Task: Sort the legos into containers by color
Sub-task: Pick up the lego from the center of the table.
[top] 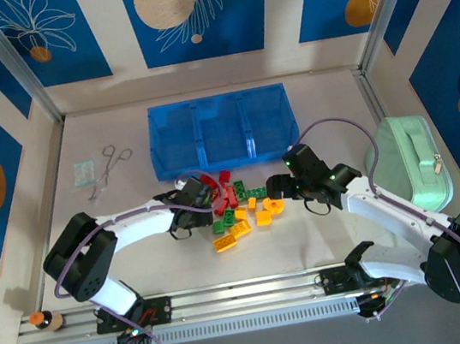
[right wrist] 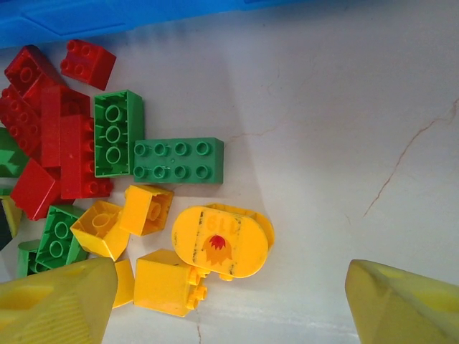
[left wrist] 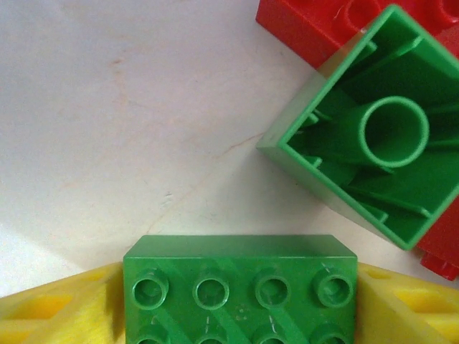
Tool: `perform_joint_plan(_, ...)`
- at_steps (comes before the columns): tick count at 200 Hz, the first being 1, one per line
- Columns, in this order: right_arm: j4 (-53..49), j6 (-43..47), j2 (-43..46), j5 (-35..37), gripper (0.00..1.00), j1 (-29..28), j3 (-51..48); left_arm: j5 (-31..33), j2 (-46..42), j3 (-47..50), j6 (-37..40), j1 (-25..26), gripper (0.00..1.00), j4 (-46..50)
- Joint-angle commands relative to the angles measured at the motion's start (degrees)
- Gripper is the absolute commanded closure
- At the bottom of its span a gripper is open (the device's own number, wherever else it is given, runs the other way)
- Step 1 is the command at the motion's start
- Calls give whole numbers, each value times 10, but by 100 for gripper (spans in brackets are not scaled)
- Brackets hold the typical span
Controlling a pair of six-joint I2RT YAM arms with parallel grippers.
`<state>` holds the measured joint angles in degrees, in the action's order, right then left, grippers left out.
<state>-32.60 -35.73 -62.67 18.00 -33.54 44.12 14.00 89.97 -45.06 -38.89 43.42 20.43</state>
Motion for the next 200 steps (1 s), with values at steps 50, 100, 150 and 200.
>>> perform_joint_plan(50,-2,-18,17,-2,16,-7,-12,-6,4,9,14,5,37,10)
perform_joint_plan(100,0,-17,14,-2,16,-9,-13,6,-50,-1,24,5,40,38)
perform_joint_plan(150,-2,-17,9,-5,16,-13,-14,27,-89,-56,51,4,43,83)
perform_joint_plan(200,-6,-25,12,-2,16,-23,-22,33,-87,-119,84,-7,45,99)
